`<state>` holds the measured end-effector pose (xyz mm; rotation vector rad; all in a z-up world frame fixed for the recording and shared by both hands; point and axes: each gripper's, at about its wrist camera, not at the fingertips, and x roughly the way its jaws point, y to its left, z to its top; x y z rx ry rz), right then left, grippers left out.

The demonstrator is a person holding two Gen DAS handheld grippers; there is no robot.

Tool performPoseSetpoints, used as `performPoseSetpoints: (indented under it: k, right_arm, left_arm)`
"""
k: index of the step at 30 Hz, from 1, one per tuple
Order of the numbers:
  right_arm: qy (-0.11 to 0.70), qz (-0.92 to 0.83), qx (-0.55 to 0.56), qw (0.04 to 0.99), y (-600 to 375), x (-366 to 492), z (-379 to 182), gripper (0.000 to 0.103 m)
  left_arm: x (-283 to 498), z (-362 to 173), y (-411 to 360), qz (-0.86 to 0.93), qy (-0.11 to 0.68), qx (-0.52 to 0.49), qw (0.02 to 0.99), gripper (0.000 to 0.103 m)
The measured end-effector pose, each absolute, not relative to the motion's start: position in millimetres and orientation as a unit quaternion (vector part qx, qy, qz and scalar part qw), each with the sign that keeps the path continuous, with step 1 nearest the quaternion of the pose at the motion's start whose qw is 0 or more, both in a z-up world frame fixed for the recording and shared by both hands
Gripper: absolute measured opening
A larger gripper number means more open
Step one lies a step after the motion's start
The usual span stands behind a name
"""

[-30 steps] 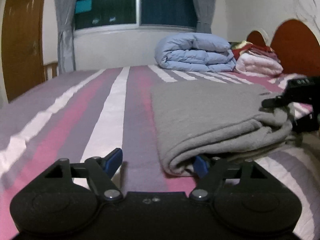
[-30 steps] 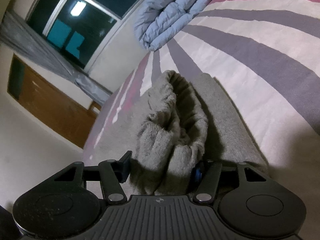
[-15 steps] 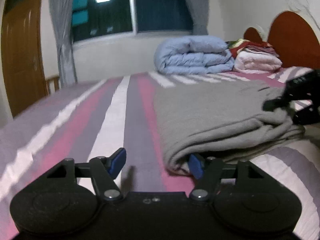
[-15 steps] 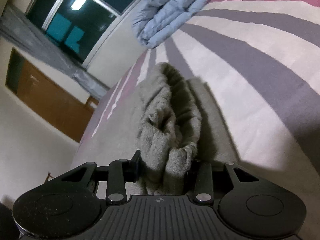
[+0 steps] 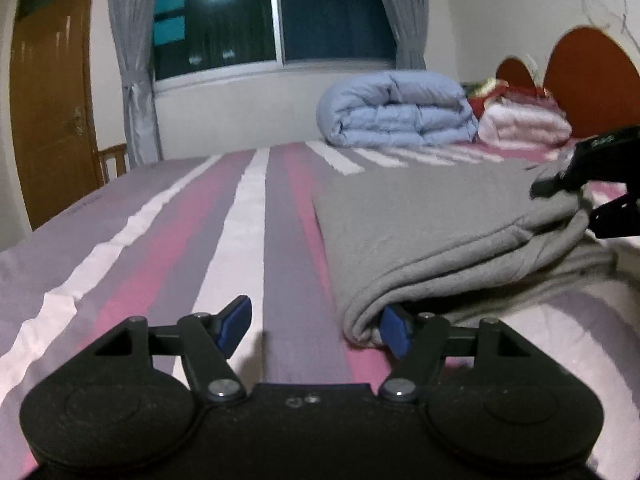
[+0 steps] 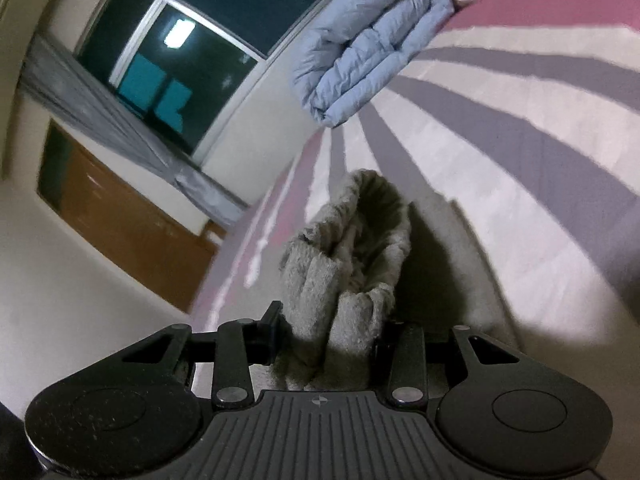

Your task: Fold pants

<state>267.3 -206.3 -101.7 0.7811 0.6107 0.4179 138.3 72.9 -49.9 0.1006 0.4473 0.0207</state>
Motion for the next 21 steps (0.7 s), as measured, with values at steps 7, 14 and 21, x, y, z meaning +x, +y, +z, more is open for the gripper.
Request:
performPoseSetpoints:
  k: [7, 14, 21]
  right_arm:
    - [0.295, 0.207, 0.387, 0.848, -208.8, 265.2, -104.6, 0.041]
    - [0.296, 0.221, 0.393, 0.842, -207.7, 253.7, -98.5, 0.042]
    - [0.283, 0.234, 0.39, 0.844, -203.6, 251.2, -89.9, 0.043]
  left_arm:
    - [113.7, -41.5, 60.6, 0.003, 0.2, 0.089, 0.976, 0.055]
    - [132.1, -49.5, 50.3, -0.015, 0.212, 0.099, 0.972, 0.058]
    - [155.0, -54.9, 67.2, -0.013, 0.227, 0.065, 0.972, 0.059]
